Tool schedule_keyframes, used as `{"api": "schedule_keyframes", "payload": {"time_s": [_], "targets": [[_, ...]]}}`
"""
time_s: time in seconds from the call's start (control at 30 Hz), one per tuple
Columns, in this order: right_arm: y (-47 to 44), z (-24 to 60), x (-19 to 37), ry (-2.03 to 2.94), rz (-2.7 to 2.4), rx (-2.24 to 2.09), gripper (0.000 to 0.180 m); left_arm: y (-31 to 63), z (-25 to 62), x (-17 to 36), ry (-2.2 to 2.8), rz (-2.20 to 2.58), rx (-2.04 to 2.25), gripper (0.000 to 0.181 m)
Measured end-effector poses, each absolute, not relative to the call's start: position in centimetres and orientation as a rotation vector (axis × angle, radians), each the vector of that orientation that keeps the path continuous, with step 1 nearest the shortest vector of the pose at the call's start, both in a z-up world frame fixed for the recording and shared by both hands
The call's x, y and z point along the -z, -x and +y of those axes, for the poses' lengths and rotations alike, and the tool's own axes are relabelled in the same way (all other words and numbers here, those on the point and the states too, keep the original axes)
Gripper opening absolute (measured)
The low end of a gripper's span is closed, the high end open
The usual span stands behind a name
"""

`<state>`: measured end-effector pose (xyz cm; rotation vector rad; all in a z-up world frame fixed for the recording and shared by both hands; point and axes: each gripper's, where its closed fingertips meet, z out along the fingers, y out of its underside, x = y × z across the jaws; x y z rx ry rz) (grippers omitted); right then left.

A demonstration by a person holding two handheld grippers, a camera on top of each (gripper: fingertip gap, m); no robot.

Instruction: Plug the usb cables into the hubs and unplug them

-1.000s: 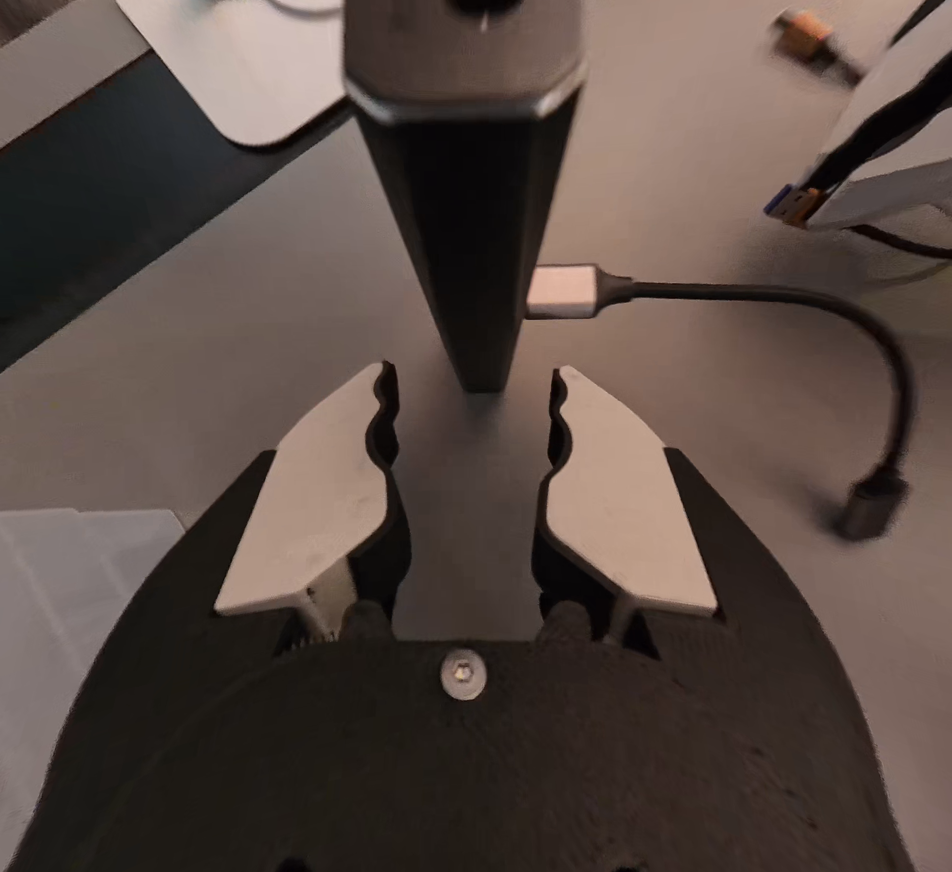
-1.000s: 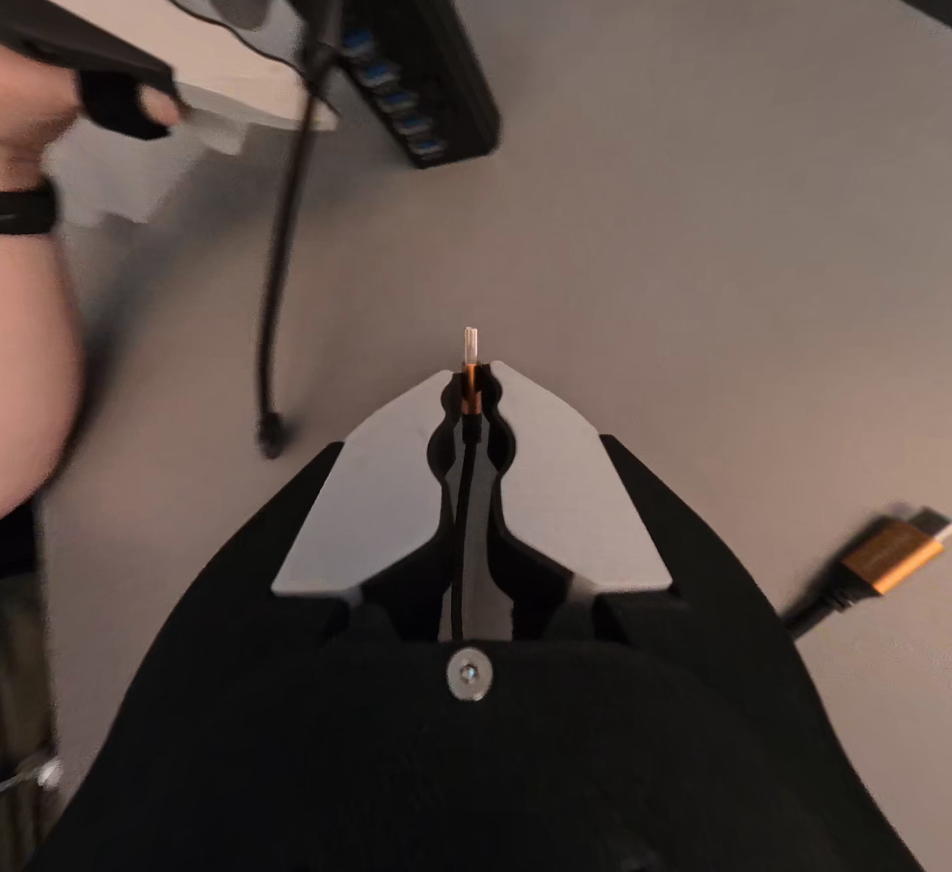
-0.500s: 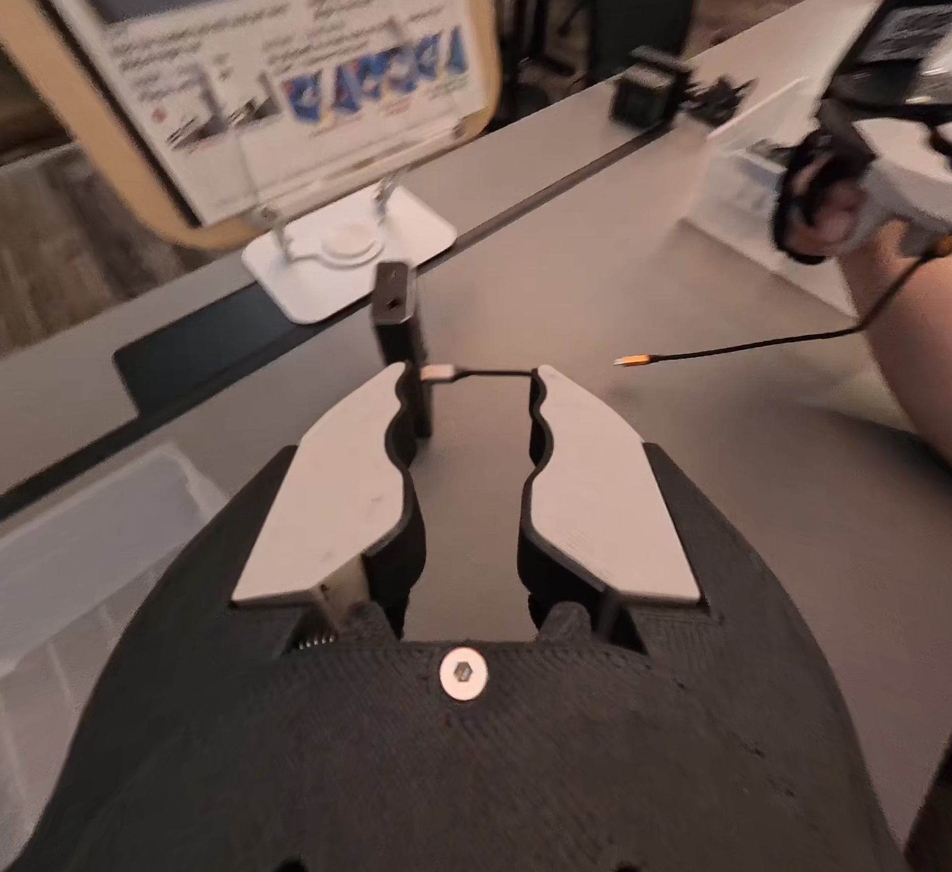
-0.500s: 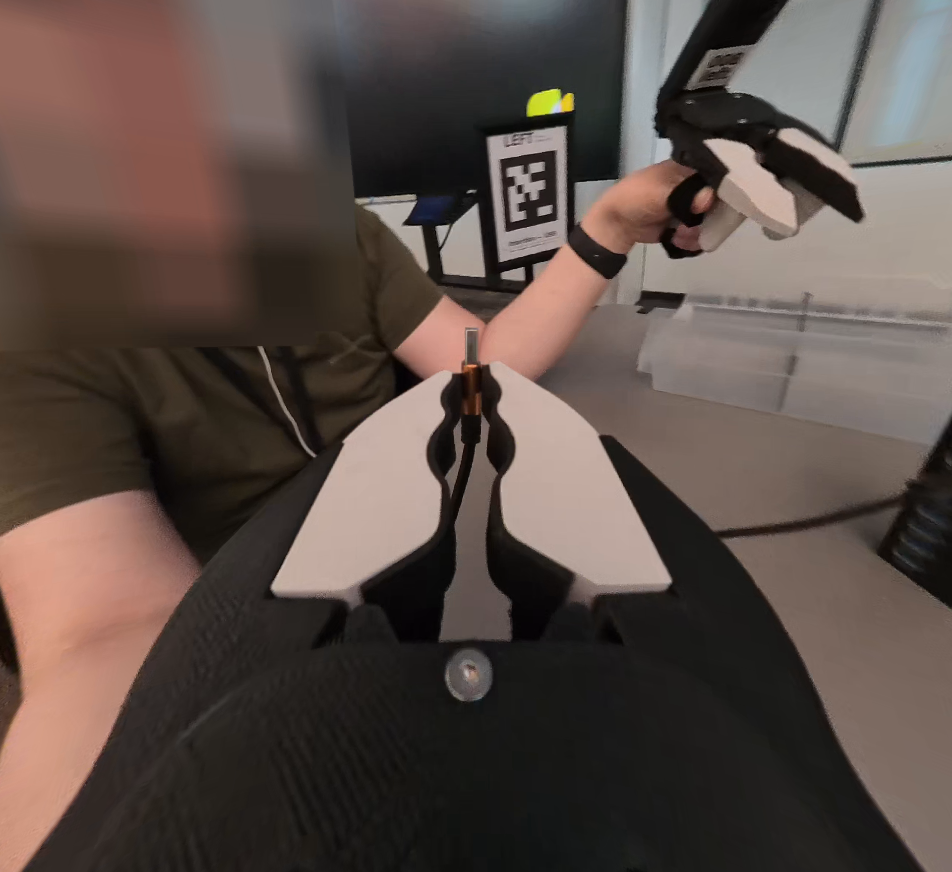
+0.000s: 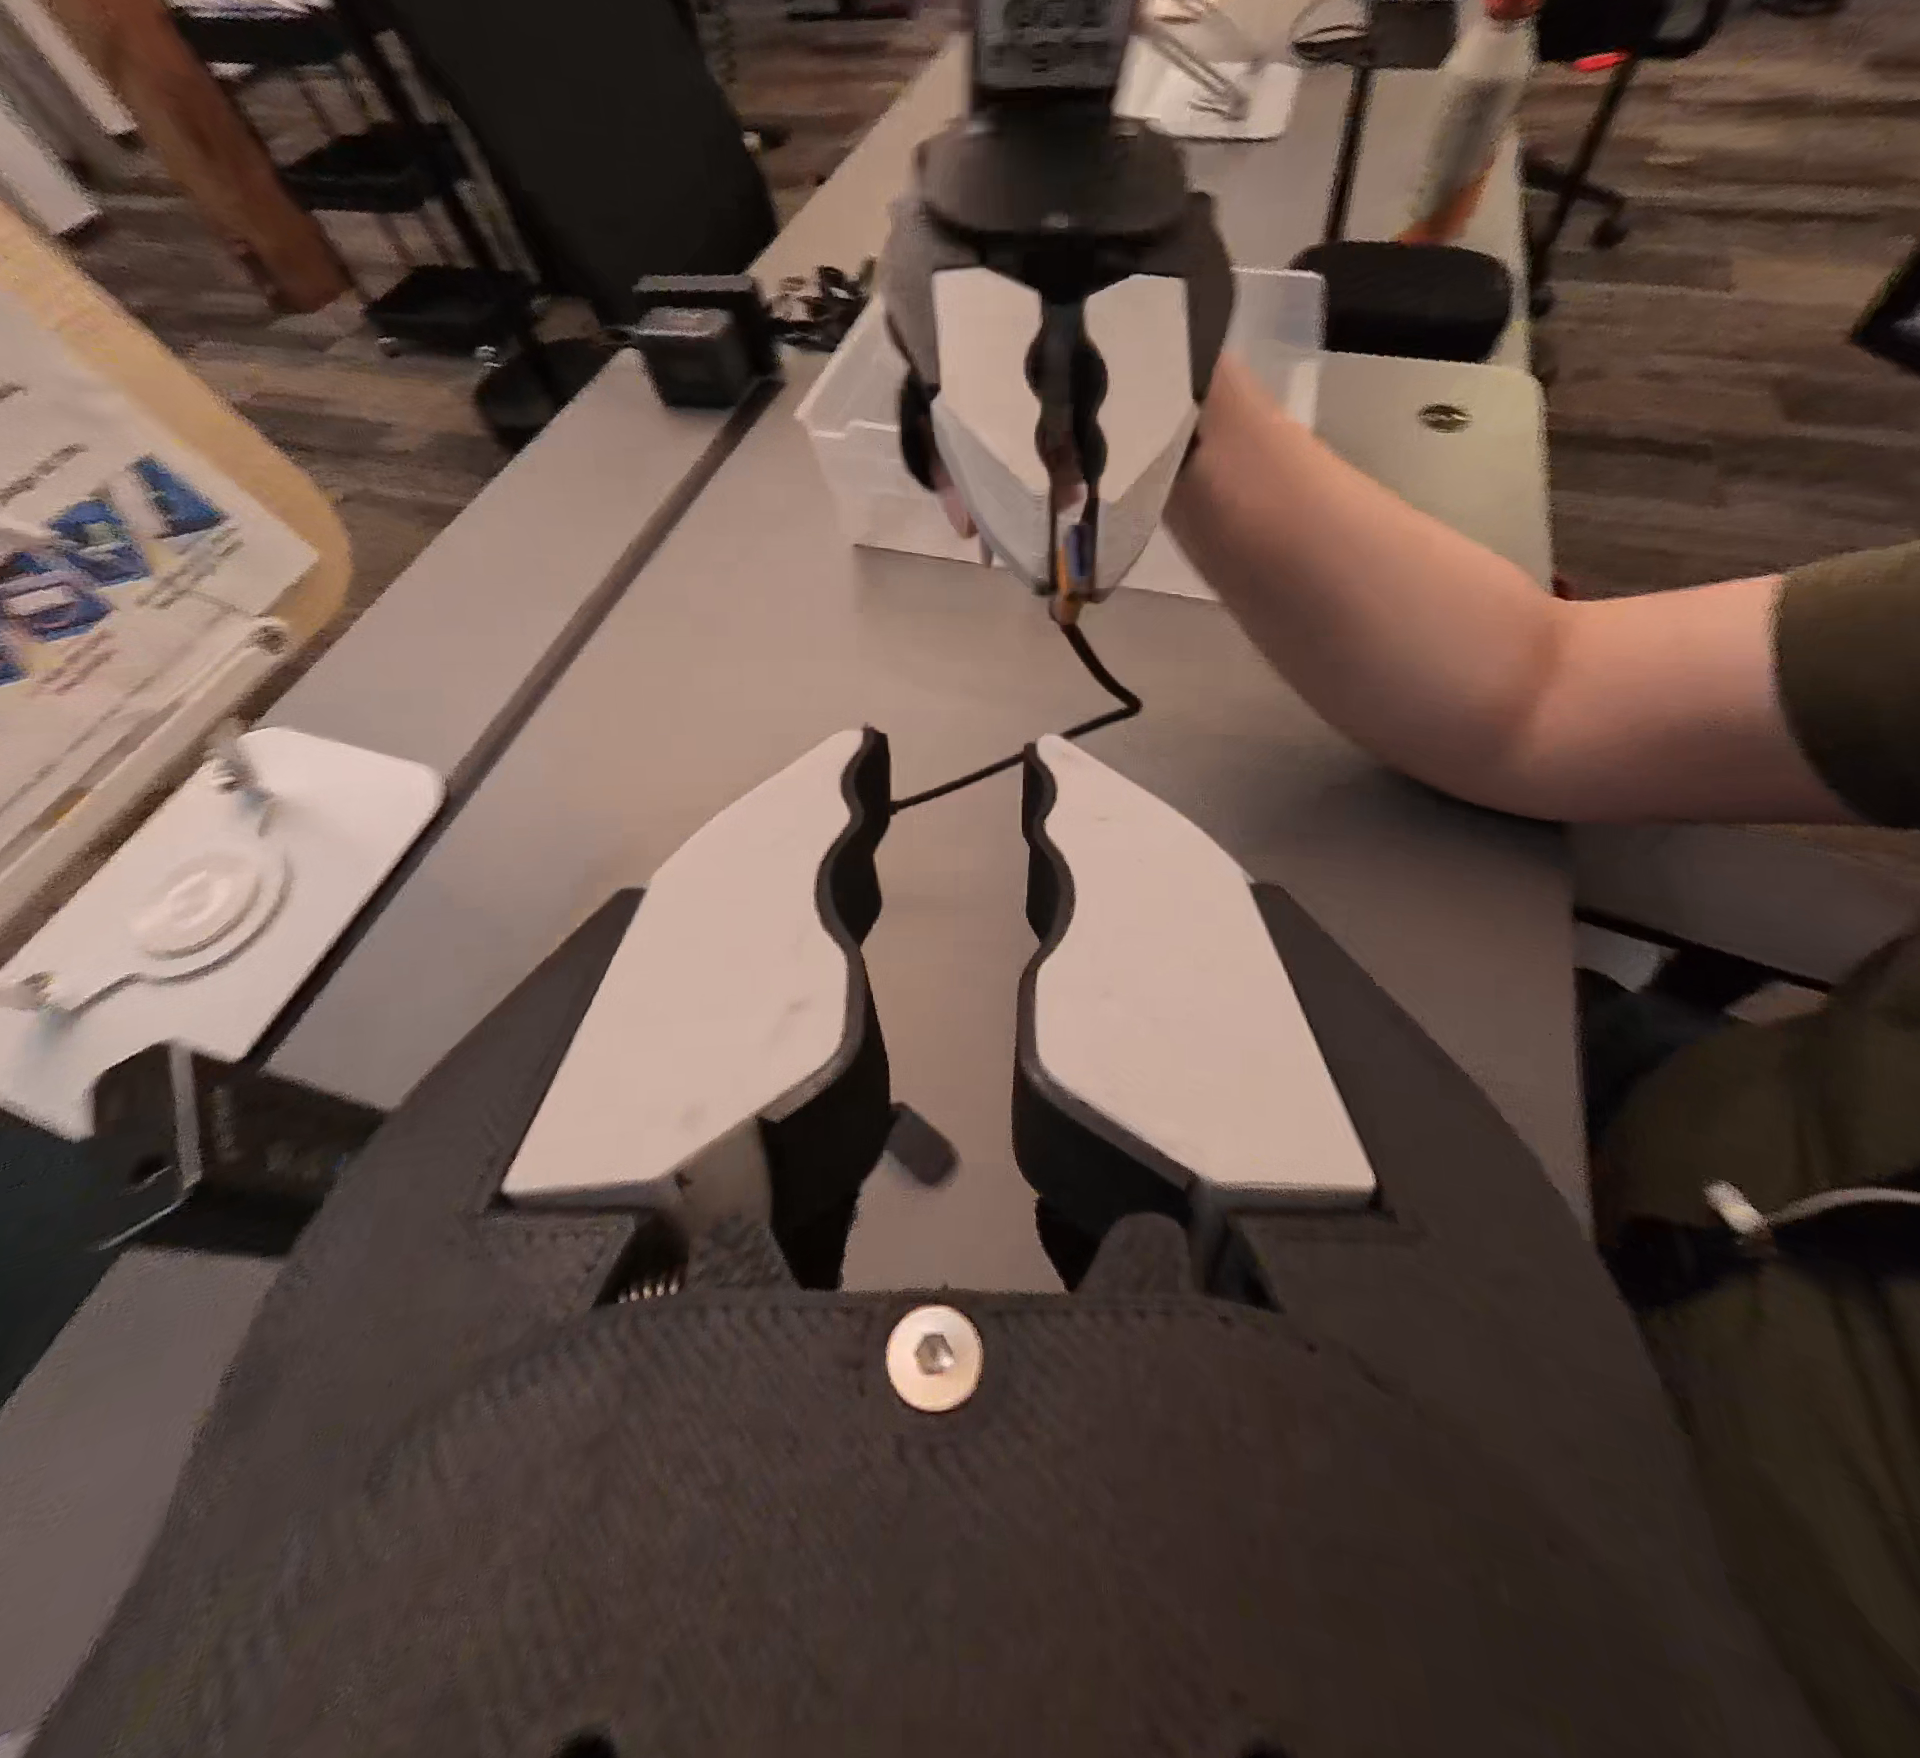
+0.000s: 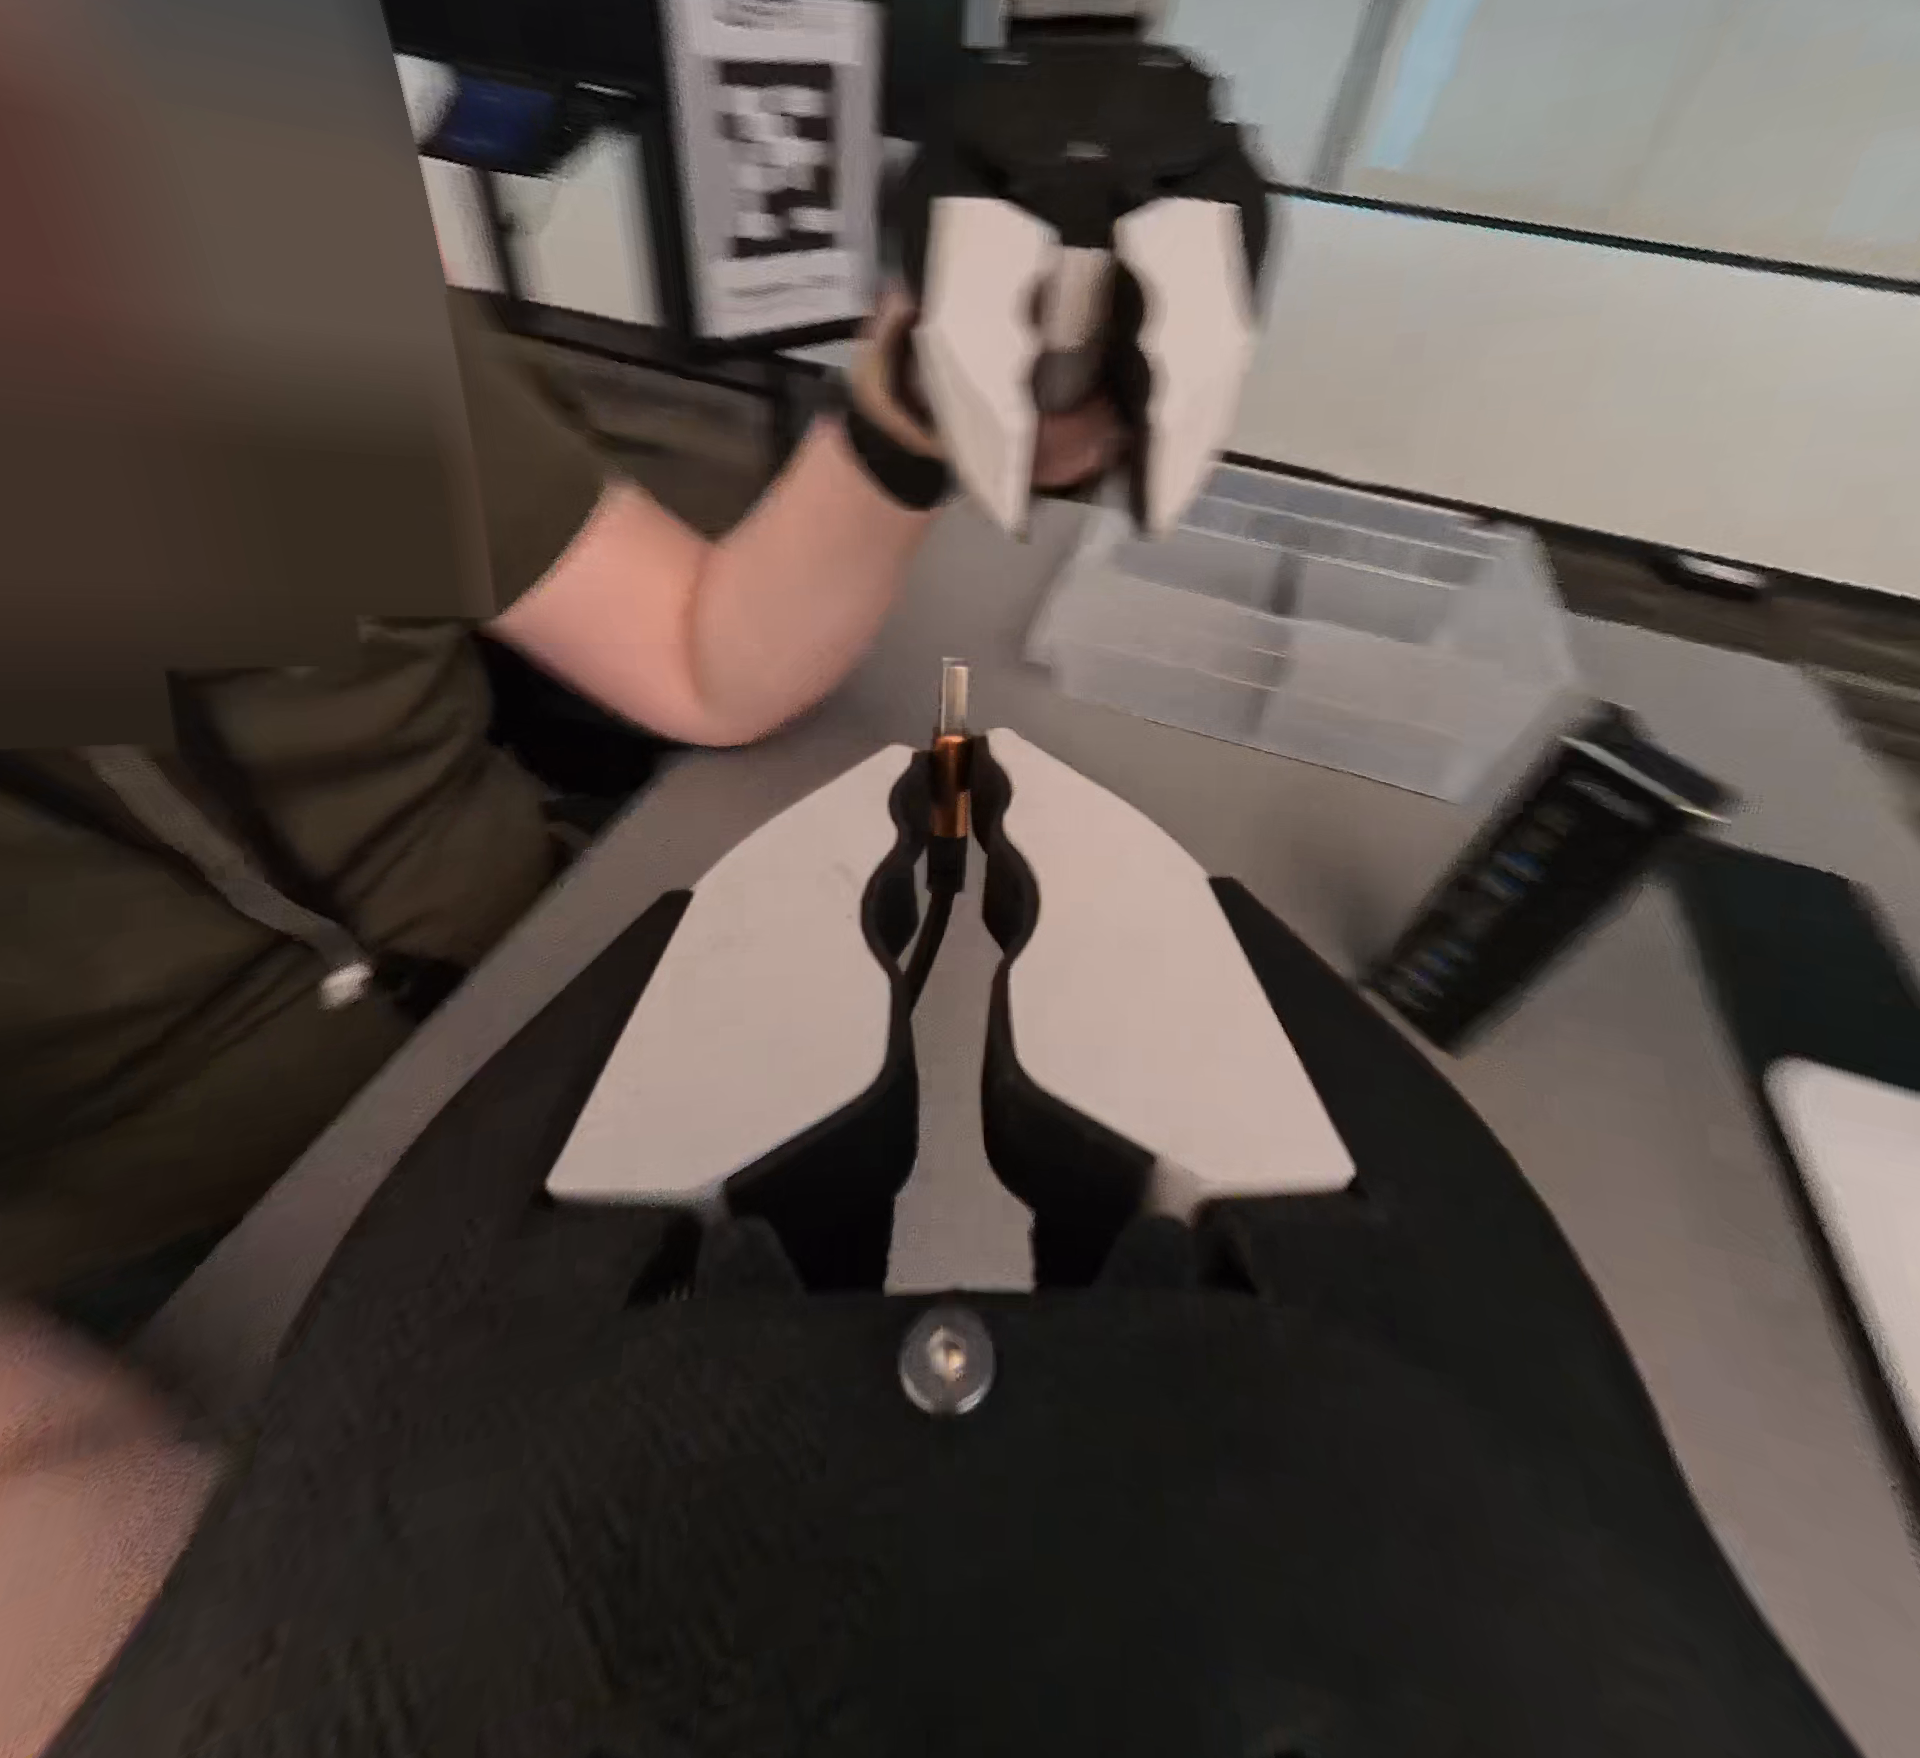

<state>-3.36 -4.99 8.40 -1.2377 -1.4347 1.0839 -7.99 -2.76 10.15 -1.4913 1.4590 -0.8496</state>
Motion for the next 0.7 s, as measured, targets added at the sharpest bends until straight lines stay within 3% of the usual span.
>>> {"api": "schedule_keyframes", "payload": {"time_s": [0.13,0.5,0.7], "targets": [[4.3,-1.9,-9.8,1.334,-1.283,-0.756,0.007,10.3,-1.4,-12.5,1.503,1.264,0.926,0.017],[7.5,0.4,-12.2,1.141,-1.201,-0.055,0.007,12.0,-0.9,-13.8,1.531,1.105,1.072,0.022],[9.0,0.4,-11.4,1.12,-1.243,-0.044,0.007,11.4,-1.2,-13.0,1.503,1.204,0.957,0.025]]}}
